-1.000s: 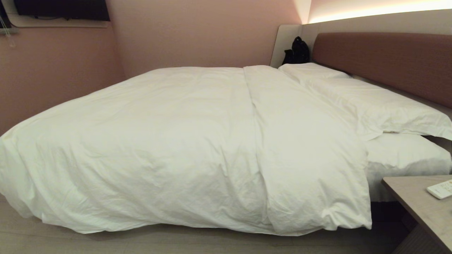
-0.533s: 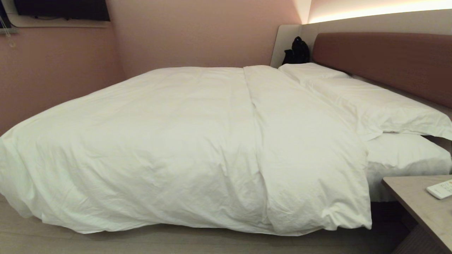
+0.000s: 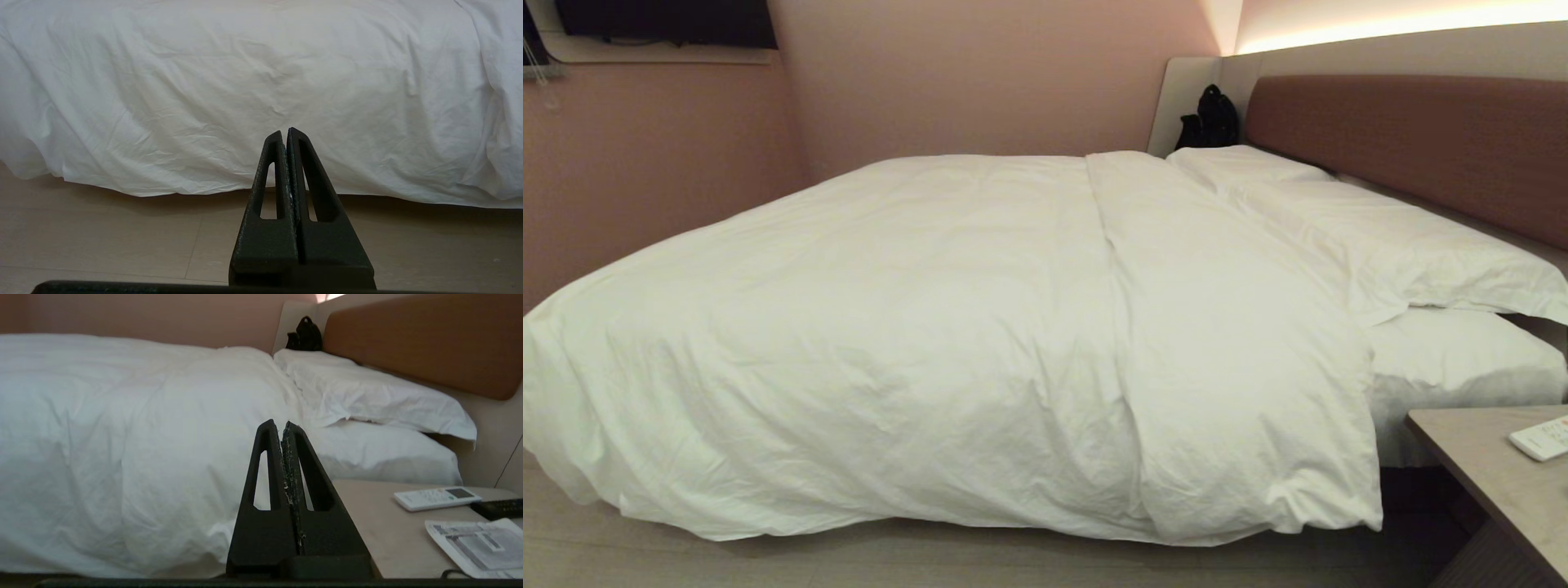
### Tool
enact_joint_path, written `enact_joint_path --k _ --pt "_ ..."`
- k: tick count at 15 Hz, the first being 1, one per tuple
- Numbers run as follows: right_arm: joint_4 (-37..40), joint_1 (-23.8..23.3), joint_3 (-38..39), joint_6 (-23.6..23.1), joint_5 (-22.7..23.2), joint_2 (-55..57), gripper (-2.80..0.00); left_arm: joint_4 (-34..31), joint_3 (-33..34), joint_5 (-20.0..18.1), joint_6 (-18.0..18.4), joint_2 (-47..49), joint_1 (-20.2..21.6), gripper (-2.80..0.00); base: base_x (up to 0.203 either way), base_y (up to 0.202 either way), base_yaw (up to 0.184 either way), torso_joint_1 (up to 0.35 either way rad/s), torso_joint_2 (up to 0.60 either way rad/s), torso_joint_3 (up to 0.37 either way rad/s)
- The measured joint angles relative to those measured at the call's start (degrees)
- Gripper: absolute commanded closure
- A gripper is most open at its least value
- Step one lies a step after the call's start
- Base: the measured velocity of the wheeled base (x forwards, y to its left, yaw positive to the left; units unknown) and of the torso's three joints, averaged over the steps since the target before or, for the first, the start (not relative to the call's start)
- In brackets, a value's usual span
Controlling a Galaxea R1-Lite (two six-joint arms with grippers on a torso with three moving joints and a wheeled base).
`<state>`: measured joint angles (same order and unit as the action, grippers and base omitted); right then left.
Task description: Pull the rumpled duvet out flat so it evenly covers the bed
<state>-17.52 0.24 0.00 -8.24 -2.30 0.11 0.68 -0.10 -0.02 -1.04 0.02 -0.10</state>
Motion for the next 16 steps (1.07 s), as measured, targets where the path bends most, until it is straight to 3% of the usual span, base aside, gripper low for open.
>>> enact_joint_path --k 12,16 --pt "12.17 0.00 0.00 2.62 3.54 -0.09 0.00 -0.02 0.00 0.02 0.00 0.00 0.00 0.00 0.000 0.000 0.000 0.000 0.00 0.000" --pt "15.07 0.00 0.00 5.68 3.10 -0.09 0.00 -0.02 0.00 0.02 0.00 0.00 0.00 0.00 0.000 0.000 0.000 0.000 0.00 0.000"
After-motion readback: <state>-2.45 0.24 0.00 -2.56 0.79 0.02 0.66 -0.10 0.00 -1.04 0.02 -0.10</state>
